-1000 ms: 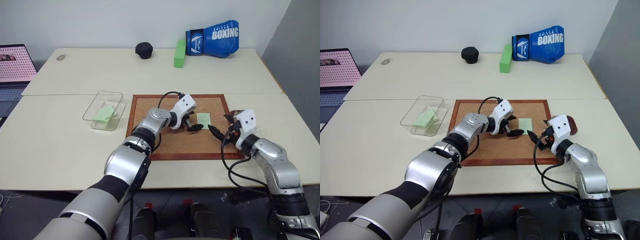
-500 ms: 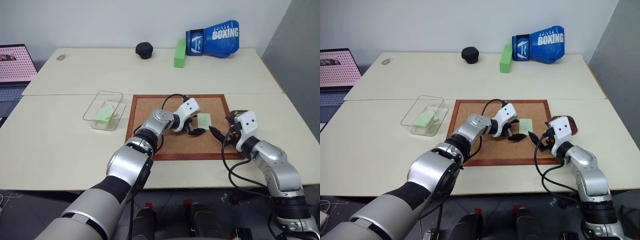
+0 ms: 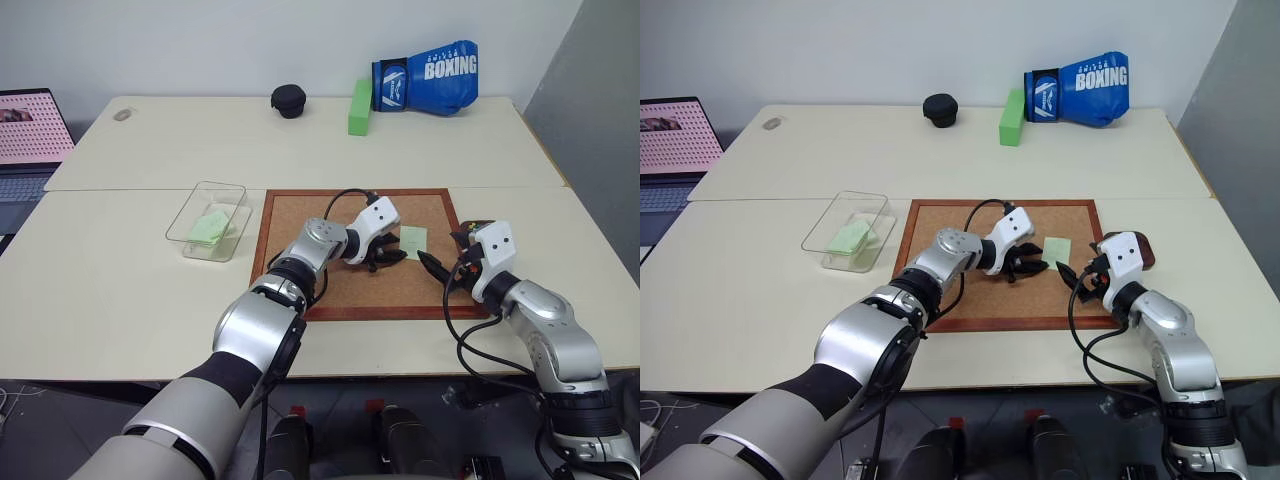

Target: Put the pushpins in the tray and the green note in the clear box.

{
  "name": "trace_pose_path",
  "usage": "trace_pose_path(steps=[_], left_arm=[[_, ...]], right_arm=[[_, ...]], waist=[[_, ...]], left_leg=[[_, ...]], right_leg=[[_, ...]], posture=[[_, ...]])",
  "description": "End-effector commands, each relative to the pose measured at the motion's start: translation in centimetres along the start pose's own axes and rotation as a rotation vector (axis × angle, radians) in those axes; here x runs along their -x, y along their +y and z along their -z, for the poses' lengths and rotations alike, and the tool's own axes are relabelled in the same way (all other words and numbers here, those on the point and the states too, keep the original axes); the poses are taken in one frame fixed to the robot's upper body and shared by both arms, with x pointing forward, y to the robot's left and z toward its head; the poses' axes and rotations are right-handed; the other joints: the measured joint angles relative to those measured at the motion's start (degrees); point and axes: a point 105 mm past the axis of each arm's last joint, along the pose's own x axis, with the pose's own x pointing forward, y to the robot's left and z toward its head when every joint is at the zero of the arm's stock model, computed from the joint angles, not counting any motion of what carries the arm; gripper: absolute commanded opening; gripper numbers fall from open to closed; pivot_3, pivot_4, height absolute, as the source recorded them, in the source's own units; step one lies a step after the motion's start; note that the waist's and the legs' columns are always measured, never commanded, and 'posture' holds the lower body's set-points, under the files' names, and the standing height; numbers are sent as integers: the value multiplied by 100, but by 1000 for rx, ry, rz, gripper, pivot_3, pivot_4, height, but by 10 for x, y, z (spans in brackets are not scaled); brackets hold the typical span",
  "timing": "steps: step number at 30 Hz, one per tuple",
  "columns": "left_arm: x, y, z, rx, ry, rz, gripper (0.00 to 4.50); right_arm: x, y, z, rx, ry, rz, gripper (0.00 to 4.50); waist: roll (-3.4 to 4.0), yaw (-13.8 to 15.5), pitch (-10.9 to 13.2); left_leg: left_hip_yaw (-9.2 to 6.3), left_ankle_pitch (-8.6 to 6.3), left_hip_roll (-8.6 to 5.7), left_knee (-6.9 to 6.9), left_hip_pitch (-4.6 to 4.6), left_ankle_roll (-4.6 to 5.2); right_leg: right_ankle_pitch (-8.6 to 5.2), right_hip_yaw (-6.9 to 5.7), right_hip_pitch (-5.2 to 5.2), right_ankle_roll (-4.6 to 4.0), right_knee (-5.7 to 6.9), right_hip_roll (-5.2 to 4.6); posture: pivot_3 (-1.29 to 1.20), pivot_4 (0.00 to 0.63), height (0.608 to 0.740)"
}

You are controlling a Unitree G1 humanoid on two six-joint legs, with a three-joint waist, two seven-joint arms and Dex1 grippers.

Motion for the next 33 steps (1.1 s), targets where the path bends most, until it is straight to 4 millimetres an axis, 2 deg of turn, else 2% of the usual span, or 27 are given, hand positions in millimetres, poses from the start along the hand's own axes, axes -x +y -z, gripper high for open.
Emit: trace_pose_path(steps=[1,7,15,22,28,33], left_arm=[[0,-2,-2,-10,-16,15,1073],[1,0,-6,-5,-33,12,60],[5,4,-10,8,-64,1,60],[16,16,-26,26,-134,-32,60],[29,23,-41,99,-245,-12,60],[35,21,-35,118,-263,16,60]], right_arm=[[2,-7,-14,37,-45,16,4279],[1,-8,-13,39,-44,18,4279],[0,-11,-12,44,-38,19,4279],[-5,-21,-6,56,12,26,4279],[-28,-40,0,-9,29,33,4279],[-52,-47,-5,-39,20,-31,4279]], waist=[[0,0,0],[0,0,0],[0,-2,0],[0,-12,0],[0,-31,0],[1,-78,0]], left_leg=[[0,0,0,0,0,0],[0,0,0,1,0,0],[0,0,0,2,0,0],[1,0,0,4,2,0],[3,0,1,10,3,0],[5,1,1,15,6,0]], right_leg=[[0,0,0,0,0,0],[0,0,0,0,2,0],[0,1,0,-1,4,0],[1,2,-1,-1,8,0],[2,2,0,-2,13,0],[5,5,0,-6,18,0]], posture=[[0,150,740],[0,150,740],[0,150,740],[0,150,740],[0,150,740],[0,150,740]])
